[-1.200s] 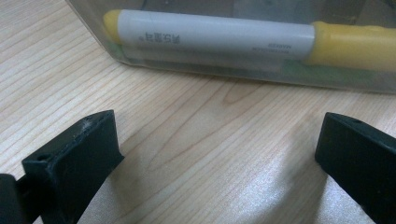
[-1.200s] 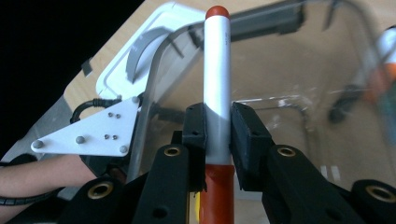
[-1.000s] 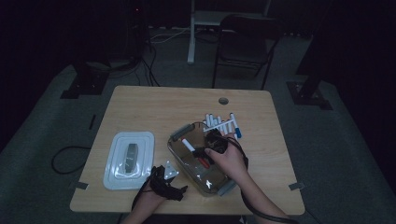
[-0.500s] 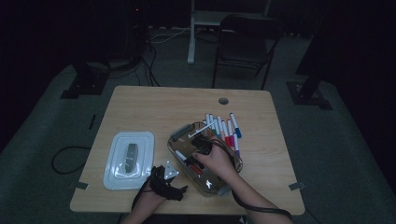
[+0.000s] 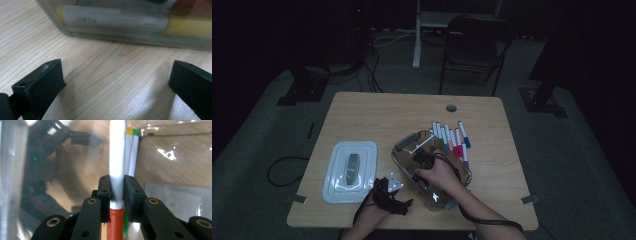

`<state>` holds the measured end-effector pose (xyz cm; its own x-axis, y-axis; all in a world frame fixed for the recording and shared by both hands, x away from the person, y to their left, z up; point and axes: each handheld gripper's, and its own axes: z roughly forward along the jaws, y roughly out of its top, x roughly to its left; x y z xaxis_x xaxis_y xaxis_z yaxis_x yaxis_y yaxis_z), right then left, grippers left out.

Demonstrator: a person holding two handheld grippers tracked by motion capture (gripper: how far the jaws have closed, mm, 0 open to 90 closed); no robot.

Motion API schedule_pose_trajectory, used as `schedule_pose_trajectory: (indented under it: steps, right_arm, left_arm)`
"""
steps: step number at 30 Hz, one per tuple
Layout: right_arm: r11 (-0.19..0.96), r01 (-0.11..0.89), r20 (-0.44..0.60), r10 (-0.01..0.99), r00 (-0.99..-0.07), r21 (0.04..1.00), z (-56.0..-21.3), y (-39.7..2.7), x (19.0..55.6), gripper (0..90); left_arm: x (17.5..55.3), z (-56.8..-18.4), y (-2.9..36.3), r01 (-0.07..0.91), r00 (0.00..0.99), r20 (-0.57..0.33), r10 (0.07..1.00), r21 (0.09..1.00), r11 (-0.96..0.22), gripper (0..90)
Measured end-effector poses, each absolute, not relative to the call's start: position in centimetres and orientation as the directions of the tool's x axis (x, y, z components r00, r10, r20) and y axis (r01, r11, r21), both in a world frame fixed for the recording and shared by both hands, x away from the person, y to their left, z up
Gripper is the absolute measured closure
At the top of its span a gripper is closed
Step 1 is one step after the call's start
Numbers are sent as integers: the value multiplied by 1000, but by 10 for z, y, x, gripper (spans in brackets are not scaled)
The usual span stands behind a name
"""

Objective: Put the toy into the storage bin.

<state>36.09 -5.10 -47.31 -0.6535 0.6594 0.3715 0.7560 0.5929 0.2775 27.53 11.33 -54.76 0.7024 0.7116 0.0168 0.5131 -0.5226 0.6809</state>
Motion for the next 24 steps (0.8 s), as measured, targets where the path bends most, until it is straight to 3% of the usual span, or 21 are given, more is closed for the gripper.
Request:
schedule_pose_trajectory:
  steps: [13, 24]
  right_arm:
    - [569, 742, 347, 657, -669, 354, -457, -63, 360, 729]
    - [453, 733, 335, 680, -653, 508, -414, -113, 362, 639]
  left_arm:
    - [275, -548, 113, 515, 702, 14, 712, 681, -520, 4]
    - [275, -548, 113, 515, 702, 14, 712, 681, -522, 5]
